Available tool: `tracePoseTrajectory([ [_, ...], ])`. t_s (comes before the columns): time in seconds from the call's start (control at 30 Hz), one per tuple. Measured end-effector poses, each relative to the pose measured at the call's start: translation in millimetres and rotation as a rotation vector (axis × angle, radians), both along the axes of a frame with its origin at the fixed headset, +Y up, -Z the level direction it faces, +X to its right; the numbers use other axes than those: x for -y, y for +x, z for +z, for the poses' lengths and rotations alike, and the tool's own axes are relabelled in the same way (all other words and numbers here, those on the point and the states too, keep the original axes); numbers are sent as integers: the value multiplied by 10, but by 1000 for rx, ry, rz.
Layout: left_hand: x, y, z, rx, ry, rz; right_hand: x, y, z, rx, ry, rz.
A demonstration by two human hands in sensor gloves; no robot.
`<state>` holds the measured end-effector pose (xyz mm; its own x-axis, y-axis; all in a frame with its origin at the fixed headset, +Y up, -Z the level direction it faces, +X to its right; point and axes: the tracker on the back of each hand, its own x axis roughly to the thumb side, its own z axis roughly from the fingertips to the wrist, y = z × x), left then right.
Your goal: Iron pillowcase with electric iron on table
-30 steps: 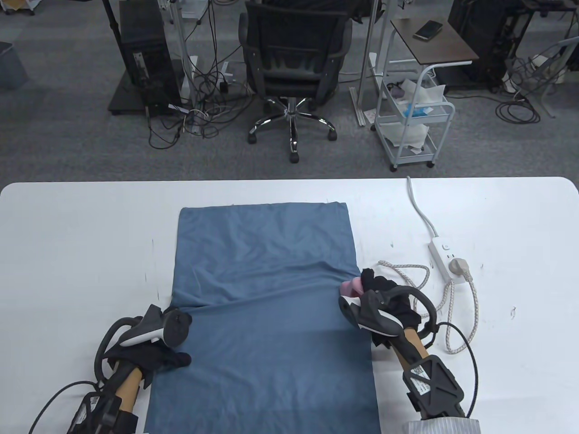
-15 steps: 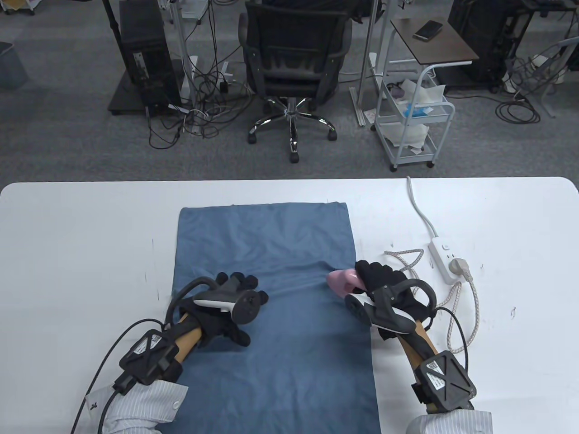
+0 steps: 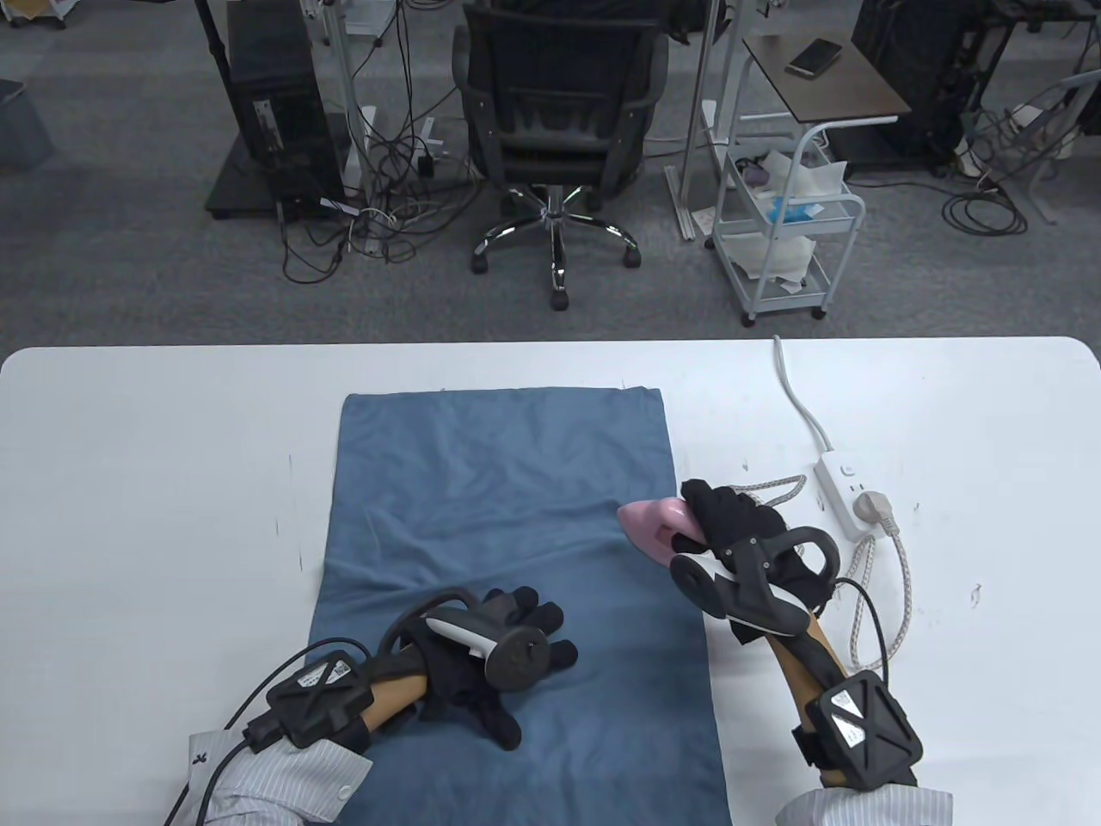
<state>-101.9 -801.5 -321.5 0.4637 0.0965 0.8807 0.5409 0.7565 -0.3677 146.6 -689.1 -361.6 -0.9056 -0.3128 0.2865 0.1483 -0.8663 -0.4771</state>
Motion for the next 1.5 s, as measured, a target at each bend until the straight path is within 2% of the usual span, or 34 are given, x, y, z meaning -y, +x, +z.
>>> tracePoseTrajectory([
  [0.3,0,17,606,89,7,-57,-111,-213,177,-100,14,18],
  [0.37,-59,-6,652,105,18,-9,-116,-276,221,-128,4,32],
  [0.43,-161,-93,536,10,108,111,-110,-341,260,-156,-4,47],
  [0.47,-223,-176,393,-64,163,149,-108,-385,284,-170,-8,57],
  [0.57,-299,-417,-37,-235,245,86,-107,-480,341,-199,-2,75],
  [0.63,-278,-619,-362,-377,192,-3,-112,-536,374,-218,5,79],
  [0.7,-219,-769,-552,-478,145,-36,-116,-560,394,-232,6,75],
  [0.87,-79,-1070,-696,-603,25,-167,-121,-585,415,-251,0,74],
  [1.1,-94,-1153,-558,-633,39,-262,-31,-718,464,-281,-33,115],
  [1.2,-154,-1211,-480,-619,70,-190,49,-801,502,-317,-84,101],
  [1.27,-227,-1276,-371,-600,108,-135,113,-857,557,-356,-116,111],
  [1.33,-270,-1360,-214,-572,84,-165,175,-937,657,-409,-147,140],
  [1.43,-244,-1492,11,-545,51,-232,252,-1121,857,-517,-146,173],
  [1.5,-191,-1552,104,-535,35,-212,302,-1241,957,-584,-145,163],
])
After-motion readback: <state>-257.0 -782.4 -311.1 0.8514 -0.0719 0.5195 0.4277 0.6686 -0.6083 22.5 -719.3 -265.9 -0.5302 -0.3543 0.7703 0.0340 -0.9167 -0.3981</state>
